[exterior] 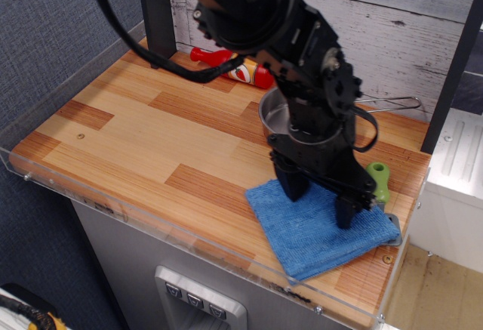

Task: Put the napkin under the bottle.

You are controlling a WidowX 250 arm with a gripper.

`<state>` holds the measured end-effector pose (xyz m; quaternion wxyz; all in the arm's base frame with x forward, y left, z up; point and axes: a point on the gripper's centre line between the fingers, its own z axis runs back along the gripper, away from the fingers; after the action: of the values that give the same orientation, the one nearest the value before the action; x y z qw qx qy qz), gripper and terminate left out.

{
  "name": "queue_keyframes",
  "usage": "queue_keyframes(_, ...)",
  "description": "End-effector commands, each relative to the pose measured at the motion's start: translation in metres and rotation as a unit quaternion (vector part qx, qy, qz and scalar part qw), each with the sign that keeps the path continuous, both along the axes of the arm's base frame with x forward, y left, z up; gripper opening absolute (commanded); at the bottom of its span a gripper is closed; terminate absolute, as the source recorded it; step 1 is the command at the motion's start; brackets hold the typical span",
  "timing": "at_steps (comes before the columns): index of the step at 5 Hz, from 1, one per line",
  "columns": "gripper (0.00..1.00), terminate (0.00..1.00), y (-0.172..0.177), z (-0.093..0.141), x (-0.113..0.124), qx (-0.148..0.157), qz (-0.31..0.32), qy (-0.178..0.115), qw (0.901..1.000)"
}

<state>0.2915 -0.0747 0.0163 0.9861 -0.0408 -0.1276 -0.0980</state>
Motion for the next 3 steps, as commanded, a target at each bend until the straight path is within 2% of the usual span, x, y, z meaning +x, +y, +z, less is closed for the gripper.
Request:
queue_keyframes(1, 1.0, 0.0, 0.016, 0.008, 0.007, 0.019, 0.006, -0.016, 0.9997)
queue_keyframes(3, 1.0, 0.0, 0.047, 0.01, 0.015, 0.041, 0.027, -0.018, 0.9986)
